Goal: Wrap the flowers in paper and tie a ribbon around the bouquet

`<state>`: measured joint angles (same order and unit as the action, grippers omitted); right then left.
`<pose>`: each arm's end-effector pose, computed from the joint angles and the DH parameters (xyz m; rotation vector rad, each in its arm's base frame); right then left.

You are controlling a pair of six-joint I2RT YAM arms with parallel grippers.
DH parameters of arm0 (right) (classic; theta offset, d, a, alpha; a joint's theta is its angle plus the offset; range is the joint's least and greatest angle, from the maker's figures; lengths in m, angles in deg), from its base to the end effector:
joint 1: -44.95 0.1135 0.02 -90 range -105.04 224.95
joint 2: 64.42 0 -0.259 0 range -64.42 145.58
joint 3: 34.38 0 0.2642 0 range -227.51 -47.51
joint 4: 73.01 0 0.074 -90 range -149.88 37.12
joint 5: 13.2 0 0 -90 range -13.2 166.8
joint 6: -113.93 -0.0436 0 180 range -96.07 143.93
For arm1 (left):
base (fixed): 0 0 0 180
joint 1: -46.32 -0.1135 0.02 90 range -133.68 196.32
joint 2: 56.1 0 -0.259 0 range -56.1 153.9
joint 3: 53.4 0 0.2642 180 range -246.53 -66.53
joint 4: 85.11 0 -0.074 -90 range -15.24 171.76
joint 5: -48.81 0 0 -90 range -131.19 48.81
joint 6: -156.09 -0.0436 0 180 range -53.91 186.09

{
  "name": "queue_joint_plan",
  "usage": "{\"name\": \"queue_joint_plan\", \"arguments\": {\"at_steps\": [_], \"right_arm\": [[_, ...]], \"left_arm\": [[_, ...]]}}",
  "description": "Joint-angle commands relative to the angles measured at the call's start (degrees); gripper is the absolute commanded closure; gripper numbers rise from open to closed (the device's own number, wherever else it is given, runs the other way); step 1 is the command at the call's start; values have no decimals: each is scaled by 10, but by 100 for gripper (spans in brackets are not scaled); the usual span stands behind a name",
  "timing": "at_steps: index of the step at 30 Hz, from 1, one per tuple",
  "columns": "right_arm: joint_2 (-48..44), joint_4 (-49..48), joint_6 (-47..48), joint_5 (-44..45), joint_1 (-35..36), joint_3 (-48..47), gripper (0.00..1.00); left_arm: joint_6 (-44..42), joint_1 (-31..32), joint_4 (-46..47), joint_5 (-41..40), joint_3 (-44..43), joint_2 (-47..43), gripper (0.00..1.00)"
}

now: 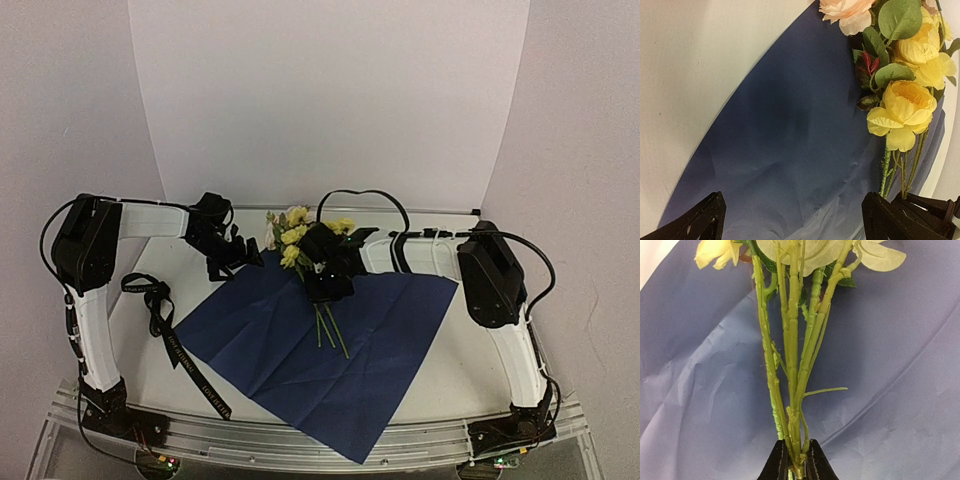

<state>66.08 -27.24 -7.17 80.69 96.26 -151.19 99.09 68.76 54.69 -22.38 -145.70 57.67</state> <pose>0.3177 0.3920 0.1467 -0.4436 2.6301 0.4115 0.3874 -0.1752 0.1524 -0.1393 2.7625 -0.7297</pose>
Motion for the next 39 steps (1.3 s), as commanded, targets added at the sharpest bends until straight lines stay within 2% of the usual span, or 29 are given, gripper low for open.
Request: {"name": "queue_joint_plan", "arguments": {"at_steps": [1,16,24,39], "right_arm": [[-45,2,11,31,3,-25,100],[-96,2,9,65,2,-32,100],[-67,2,-18,76,-14,-57,100],[14,1,-60,31,-40,-94,100]], "left_arm": [[-7,0,-2,1,-18,-7,2],[-5,0,2,1,-12,-4,2],[-6,0,-2,2,-16,-3,2],[-7,0,-8,3,-22,1,2]]}}
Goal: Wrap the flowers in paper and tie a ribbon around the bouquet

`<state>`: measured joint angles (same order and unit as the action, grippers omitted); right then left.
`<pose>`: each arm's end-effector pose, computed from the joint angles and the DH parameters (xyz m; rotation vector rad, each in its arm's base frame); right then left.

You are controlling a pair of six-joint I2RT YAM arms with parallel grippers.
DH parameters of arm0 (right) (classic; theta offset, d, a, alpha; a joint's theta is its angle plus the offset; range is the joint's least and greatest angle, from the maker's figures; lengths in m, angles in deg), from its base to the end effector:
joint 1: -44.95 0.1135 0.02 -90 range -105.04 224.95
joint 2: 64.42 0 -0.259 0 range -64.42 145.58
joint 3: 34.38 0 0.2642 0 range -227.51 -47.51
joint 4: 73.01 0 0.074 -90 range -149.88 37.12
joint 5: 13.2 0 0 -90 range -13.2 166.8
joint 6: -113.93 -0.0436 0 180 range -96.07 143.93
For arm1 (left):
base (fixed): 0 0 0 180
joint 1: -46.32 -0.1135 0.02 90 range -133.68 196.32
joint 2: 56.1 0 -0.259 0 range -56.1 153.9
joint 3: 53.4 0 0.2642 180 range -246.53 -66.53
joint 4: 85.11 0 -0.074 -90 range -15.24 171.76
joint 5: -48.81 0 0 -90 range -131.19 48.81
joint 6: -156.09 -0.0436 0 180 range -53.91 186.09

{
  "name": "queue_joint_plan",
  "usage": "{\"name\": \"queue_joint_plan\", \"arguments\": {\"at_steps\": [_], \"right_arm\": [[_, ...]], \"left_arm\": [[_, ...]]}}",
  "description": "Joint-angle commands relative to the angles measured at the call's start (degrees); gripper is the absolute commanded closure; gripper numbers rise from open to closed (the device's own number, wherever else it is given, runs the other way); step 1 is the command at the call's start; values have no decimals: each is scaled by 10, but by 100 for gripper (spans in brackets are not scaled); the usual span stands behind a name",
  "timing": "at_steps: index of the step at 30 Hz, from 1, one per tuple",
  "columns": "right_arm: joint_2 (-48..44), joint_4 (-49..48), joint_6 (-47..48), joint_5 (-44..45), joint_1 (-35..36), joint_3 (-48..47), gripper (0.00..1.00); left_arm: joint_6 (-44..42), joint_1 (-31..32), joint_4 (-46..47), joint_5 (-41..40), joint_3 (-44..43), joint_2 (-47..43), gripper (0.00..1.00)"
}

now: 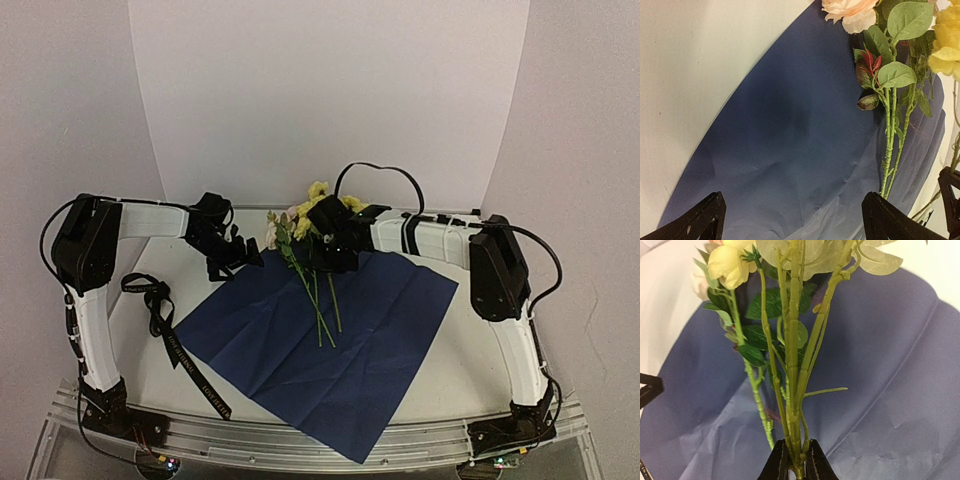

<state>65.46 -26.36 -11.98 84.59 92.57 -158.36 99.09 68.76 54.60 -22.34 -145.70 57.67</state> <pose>0.3550 0.3802 0.1921 -0.2001 2.5240 0.4430 0.3873 -0.1752 0.1523 -0.1395 2.7642 -0.7299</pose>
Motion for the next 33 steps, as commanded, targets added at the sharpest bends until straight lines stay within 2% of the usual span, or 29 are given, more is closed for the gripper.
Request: {"name": "queue_joint_plan", "arguments": {"at_steps": [1,6,13,16,19,22,25,31,33], "right_arm": [[25,-7,-12,-11,-4,-25,99],[31,-7,-10,-21,-5,-24,79],[20,-7,-5,-31,-6,-24,57],[13,-7,-3,-32,-7,-24,52],[1,-5,-3,-26,-7,-18,40],[-15,1,-1,-18,-10,-8,31],[-31,7,4,-9,-12,3,34],[-16,12,16,-22,-16,0,65],[-1,13,19,-28,-16,-8,70]], "left_arm": [[-7,0,-6,3,-22,1,2],[-7,0,-7,4,-25,2,2],[-6,0,-7,4,-25,2,2],[-6,0,-6,6,-25,-2,2],[-6,0,-7,4,-26,-8,2],[-5,0,-8,4,-26,-14,2],[-4,0,-9,5,-26,-18,2],[-3,0,-9,7,-26,-21,2],[-2,0,-9,7,-27,-21,2]]}}
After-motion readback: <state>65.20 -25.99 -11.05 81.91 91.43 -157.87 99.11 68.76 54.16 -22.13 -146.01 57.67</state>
